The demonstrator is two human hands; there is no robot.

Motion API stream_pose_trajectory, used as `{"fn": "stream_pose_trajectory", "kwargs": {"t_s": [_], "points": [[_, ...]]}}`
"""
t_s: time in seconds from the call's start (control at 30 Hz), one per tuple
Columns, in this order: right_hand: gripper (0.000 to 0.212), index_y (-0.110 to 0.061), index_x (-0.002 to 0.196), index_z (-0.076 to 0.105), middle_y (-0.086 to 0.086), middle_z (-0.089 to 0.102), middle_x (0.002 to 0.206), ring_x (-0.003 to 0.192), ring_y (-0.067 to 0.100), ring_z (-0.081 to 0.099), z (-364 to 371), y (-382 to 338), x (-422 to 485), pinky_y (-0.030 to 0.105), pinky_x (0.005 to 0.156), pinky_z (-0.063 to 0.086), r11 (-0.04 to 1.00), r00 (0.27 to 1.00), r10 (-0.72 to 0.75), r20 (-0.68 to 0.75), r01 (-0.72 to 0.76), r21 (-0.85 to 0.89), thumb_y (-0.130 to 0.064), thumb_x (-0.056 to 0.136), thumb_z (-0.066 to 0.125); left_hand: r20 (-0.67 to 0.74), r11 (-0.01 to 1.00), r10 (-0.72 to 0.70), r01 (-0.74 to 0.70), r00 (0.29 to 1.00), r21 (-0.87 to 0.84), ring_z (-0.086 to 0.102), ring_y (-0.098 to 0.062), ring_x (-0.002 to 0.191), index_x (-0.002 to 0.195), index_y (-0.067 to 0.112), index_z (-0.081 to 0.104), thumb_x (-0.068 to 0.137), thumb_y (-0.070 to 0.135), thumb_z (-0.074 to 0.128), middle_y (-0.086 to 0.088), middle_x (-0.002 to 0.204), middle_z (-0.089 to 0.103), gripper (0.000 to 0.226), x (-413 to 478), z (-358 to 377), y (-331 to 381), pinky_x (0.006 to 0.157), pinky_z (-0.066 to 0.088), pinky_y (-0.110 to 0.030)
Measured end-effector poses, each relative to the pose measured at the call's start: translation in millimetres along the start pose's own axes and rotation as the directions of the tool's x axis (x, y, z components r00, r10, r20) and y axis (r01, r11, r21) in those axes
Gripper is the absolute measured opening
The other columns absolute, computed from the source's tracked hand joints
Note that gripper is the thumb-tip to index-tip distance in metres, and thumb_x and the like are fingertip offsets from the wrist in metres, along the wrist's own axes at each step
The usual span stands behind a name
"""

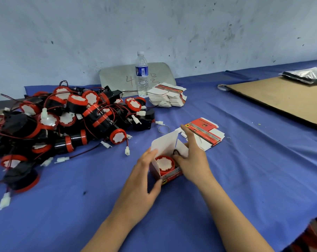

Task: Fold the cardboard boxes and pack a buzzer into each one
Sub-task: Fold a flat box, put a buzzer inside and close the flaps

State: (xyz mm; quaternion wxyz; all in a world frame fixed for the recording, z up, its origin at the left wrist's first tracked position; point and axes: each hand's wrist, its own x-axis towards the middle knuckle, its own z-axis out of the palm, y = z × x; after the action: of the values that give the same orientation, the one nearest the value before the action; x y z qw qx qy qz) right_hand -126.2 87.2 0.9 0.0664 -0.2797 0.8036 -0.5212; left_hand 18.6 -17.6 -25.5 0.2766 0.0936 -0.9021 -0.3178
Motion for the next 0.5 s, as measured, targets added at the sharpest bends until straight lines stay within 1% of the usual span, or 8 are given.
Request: {"fn": "stream_pose_trajectory", "kwargs": {"t_s": [0.07, 0.13, 0.17, 0.2, 0.27, 0.33, 0.4, 0.5], "points": [[0.067, -0.051, 0.128, 0.039, -0.015, 0.06, 0.081, 0.077, 0.015, 0.061, -1.1, 1.5, 0.7, 0.031, 0.065, 0.052, 0.998, 0.999, 0.043, 0.011, -0.043, -0.042, -0.005, 0.083, 0.058, -0.007, 0.999, -0.032, 0.032, 0.999, -0.018, 0.051, -0.012, 0.117, 0.135, 0.063, 0.017, 0.086, 0.019, 0.07, 0.026, 0.146, 0.035, 0.085, 0.1, 0.6, -1.1, 0.094, 0.033, -0.003], [0.049, -0.045, 0.111, 0.05, -0.01, 0.063, 0.077, 0.073, 0.018, 0.061, -1.5, 1.8, 0.7, 0.03, 0.06, 0.049, 0.998, 0.999, 0.051, 0.007, -0.05, -0.047, -0.005, 0.084, 0.055, -0.005, 1.0, -0.015, 0.015, 1.0, -0.004, 0.046, -0.007, 0.127, 0.138, 0.058, 0.019, 0.086, 0.017, 0.069, 0.032, 0.148, 0.026, 0.083, 0.7, 0.0, -3.3, 0.099, 0.037, -0.011], [0.041, -0.042, 0.101, 0.054, -0.01, 0.064, 0.079, 0.075, 0.017, 0.06, -1.7, 1.9, 0.8, 0.029, 0.061, 0.048, 0.998, 0.999, 0.039, 0.006, -0.038, -0.056, -0.005, 0.085, 0.055, -0.001, 1.0, -0.004, 0.004, 1.0, 0.013, 0.037, -0.001, 0.134, 0.14, 0.057, 0.017, 0.087, 0.018, 0.068, 0.034, 0.15, 0.021, 0.083, 1.1, -0.1, -4.4, 0.101, 0.038, -0.014], [0.036, -0.04, 0.095, 0.055, -0.01, 0.065, 0.082, 0.079, 0.016, 0.06, -2.0, 2.1, 0.6, 0.029, 0.063, 0.048, 0.997, 1.0, 0.026, 0.014, -0.025, -0.072, -0.005, 0.086, 0.054, 0.007, 1.0, 0.002, -0.002, 1.0, 0.028, 0.027, 0.006, 0.138, 0.141, 0.058, 0.014, 0.088, 0.019, 0.066, 0.035, 0.151, 0.016, 0.084, 1.3, 0.5, -5.1, 0.103, 0.036, -0.013], [0.03, -0.035, 0.092, 0.058, -0.008, 0.067, 0.087, 0.083, 0.016, 0.06, -2.1, 1.8, -0.4, 0.029, 0.067, 0.048, 0.996, 0.998, 0.021, 0.055, -0.016, -0.092, -0.006, 0.087, 0.055, 0.035, 0.999, -0.009, 0.008, 0.999, 0.035, 0.016, 0.016, 0.137, 0.141, 0.06, 0.012, 0.09, 0.024, 0.064, 0.033, 0.152, 0.013, 0.081, 1.6, 2.1, -5.8, 0.101, 0.025, 0.0], [0.024, -0.033, 0.087, 0.06, -0.006, 0.067, 0.081, 0.077, 0.014, 0.059, -1.6, 1.5, -1.4, 0.03, 0.068, 0.048, 0.995, 0.993, 0.022, 0.118, -0.011, -0.096, -0.009, 0.09, 0.055, 0.071, 0.999, -0.029, 0.027, 0.997, 0.027, 0.022, 0.017, 0.133, 0.14, 0.057, 0.022, 0.09, 0.03, 0.063, 0.025, 0.152, 0.021, 0.07, 2.2, 4.0, -5.8, 0.096, 0.019, 0.006], [0.025, -0.029, 0.083, 0.062, -0.004, 0.066, 0.074, 0.067, 0.012, 0.053, -0.2, 0.3, -3.1, 0.029, 0.064, 0.045, 0.995, 0.981, 0.011, 0.196, 0.008, -0.095, -0.012, 0.094, 0.048, 0.084, 0.999, -0.043, 0.042, 0.996, 0.016, 0.033, 0.017, 0.124, 0.134, 0.052, 0.036, 0.089, 0.034, 0.064, 0.016, 0.147, 0.031, 0.056, 3.6, 4.2, -5.4, 0.095, 0.022, 0.005], [0.026, -0.023, 0.083, 0.062, 0.001, 0.066, 0.075, 0.066, 0.012, 0.048, 0.9, -2.0, -4.3, 0.029, 0.062, 0.04, 0.998, 0.969, 0.004, 0.249, 0.012, -0.062, -0.013, 0.097, 0.043, 0.046, 0.998, -0.064, 0.065, 0.997, -0.025, 0.034, 0.023, 0.117, 0.13, 0.038, 0.054, 0.088, 0.028, 0.067, 0.011, 0.143, 0.038, 0.044, 5.9, 2.3, -7.3, 0.095, 0.023, 0.004]]}}
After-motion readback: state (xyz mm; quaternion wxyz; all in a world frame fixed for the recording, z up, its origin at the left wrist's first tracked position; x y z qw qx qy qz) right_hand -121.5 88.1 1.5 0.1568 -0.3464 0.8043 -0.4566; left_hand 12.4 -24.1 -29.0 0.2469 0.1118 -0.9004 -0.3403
